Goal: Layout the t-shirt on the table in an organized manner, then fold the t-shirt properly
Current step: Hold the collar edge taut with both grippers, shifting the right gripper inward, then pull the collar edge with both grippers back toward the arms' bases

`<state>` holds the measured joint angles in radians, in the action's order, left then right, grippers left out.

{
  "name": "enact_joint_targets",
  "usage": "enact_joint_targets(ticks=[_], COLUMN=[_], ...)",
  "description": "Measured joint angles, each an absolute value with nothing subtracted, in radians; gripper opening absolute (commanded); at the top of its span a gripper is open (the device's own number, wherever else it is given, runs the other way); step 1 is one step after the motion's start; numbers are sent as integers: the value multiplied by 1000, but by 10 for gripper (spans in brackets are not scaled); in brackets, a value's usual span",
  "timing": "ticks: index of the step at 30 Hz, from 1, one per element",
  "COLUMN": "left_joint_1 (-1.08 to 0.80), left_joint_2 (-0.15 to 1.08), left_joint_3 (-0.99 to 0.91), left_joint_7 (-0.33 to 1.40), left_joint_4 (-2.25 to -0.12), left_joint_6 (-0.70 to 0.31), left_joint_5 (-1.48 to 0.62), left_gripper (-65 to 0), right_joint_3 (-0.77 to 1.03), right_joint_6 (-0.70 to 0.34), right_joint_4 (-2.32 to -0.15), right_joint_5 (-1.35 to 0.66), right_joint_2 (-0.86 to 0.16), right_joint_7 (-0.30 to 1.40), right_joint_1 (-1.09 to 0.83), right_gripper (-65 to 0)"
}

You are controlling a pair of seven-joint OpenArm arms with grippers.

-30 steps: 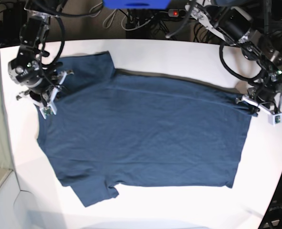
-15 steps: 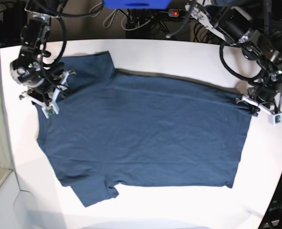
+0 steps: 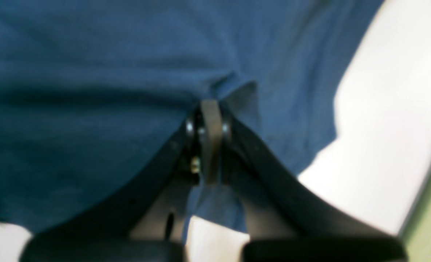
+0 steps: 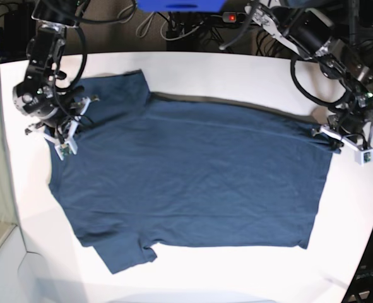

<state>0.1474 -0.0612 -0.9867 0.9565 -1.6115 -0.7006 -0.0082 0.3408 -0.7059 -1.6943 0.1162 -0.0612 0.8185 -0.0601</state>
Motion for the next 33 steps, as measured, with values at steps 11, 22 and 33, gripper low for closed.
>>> enact_joint_targets(ticks=[11,22,33], left_joint_1=[178,197,198], left_joint_2=[-61,-58,-57], left_joint_3=[-987,-987,-987], left_joint_7=[955,953,953], left_joint_4=[-1617,-1610,-1610], left_joint_6=[-701,-701,-701], left_joint_5=[-14,-6,-4], left_gripper=[-646,-646,-621], right_joint_3=[344,296,289], right_joint_6=[-706,-706,-706], right_joint_4=[-1706,-1678,-1588], right_joint_5=[116,123,122], right_joint_2=[-88,-91,-89], right_joint_7=[828,829,822], right_joint_1=[19,78,111], right_gripper=[-650,-650,-622])
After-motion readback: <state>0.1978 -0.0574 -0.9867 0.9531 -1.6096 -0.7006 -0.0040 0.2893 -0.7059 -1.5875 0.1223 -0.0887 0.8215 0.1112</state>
